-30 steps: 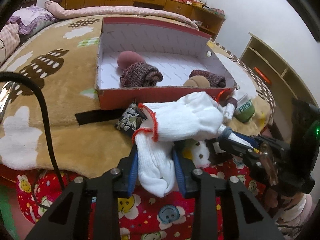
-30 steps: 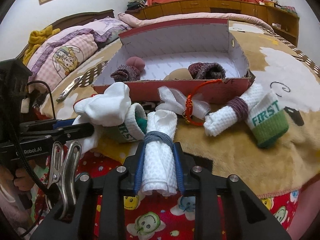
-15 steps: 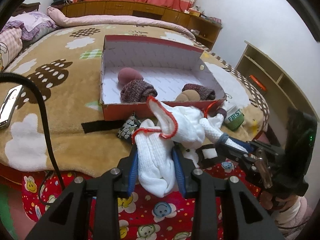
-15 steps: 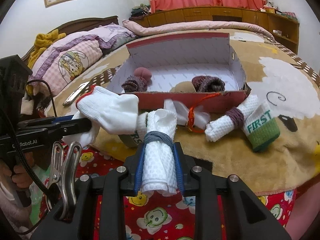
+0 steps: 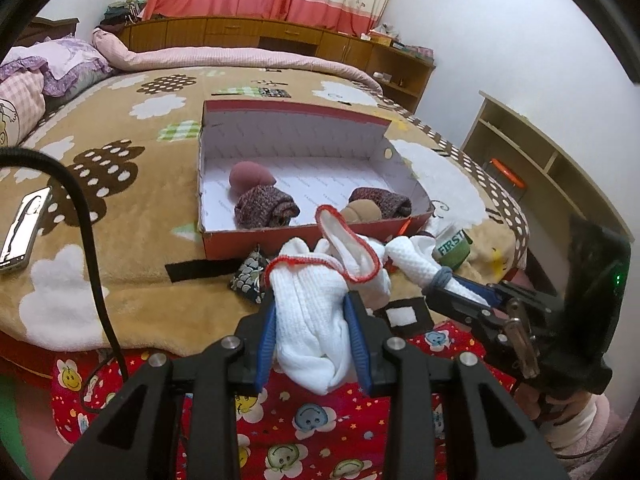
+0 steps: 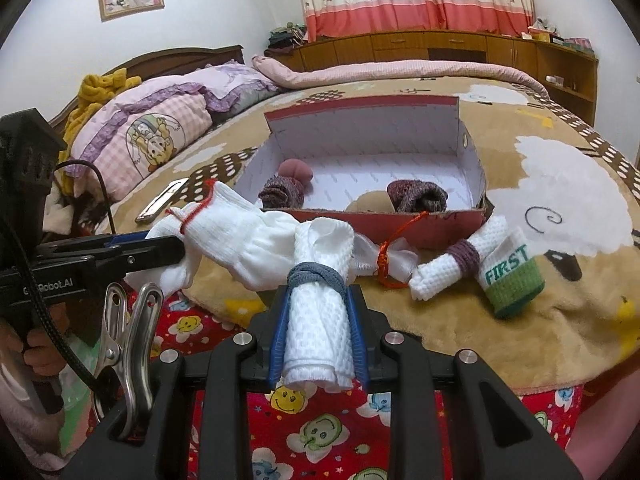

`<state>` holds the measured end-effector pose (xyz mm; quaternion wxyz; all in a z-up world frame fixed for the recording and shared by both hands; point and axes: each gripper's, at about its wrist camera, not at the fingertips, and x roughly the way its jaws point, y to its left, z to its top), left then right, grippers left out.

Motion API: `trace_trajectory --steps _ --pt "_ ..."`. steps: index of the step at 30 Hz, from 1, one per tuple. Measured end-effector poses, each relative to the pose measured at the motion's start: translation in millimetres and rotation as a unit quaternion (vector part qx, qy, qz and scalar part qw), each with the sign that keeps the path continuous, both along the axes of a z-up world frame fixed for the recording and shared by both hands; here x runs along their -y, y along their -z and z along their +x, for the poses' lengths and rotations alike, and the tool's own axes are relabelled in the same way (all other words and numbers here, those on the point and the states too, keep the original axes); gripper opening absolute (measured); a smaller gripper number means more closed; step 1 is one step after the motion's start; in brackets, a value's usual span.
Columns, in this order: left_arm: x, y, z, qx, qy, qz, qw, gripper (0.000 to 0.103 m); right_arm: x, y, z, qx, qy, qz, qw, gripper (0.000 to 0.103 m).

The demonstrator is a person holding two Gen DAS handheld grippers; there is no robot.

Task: Organize soft objects
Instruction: 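Carry the towel roll with the right tool while the left carries the white sock over the box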

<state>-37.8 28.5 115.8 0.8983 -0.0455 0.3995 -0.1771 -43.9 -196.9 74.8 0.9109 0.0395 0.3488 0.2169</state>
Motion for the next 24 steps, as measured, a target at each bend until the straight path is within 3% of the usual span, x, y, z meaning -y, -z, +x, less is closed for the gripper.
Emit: trace_trajectory --steps 24 --pt "3 -32 5 0.032 0.003 -0.002 0.9995 0.034 6 -25 5 0.028 0.009 -0.001 1.0 0.028"
